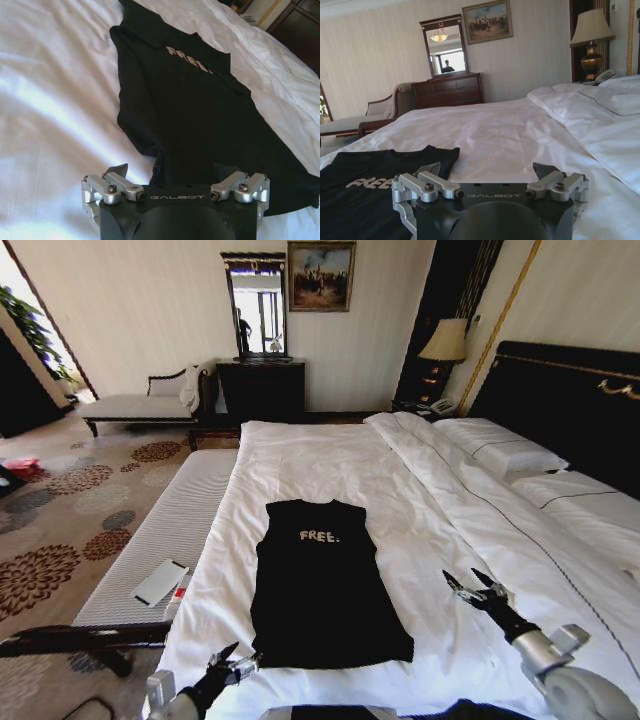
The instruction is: Fold the clothes on the bed.
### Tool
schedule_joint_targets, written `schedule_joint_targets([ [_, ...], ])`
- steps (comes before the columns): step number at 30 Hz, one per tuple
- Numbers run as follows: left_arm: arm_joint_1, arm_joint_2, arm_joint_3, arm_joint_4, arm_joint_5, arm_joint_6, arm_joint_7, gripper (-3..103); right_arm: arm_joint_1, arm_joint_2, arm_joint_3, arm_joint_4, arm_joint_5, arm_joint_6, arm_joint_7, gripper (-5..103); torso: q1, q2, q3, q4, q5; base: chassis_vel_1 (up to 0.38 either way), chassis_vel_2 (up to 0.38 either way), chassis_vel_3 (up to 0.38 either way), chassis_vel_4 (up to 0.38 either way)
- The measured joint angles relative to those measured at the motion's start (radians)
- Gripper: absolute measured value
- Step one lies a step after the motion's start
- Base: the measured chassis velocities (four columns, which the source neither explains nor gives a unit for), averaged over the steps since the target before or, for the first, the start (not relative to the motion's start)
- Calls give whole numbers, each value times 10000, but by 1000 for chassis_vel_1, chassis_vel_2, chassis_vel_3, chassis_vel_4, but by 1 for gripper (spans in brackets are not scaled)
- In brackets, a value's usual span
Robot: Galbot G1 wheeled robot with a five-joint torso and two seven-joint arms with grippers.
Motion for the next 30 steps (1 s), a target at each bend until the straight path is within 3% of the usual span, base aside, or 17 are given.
schedule_joint_targets([
  [19,-1441,-431,1315,837,207,-26,-353,98,77,-26,-87,31,71,-40,132,100,0,0,0,-1,-1,0,0,0,0],
  [25,-1545,-495,1426,938,207,-17,-314,84,71,-18,-87,35,67,-40,143,100,0,0,0,0,-1,0,0,0,0],
  [26,-1567,-511,1481,958,239,-12,-311,73,69,-16,-87,40,48,-40,146,100,0,0,0,-1,-1,0,0,0,0],
  [28,-1569,-523,1516,958,264,-12,-309,73,73,-12,-90,52,39,-40,151,100,0,0,0,-1,-1,0,0,0,0],
  [30,-1581,-549,1546,953,284,-9,-309,61,89,-6,-101,66,28,-42,164,100,0,0,0,1,-1,0,0,0,0],
])
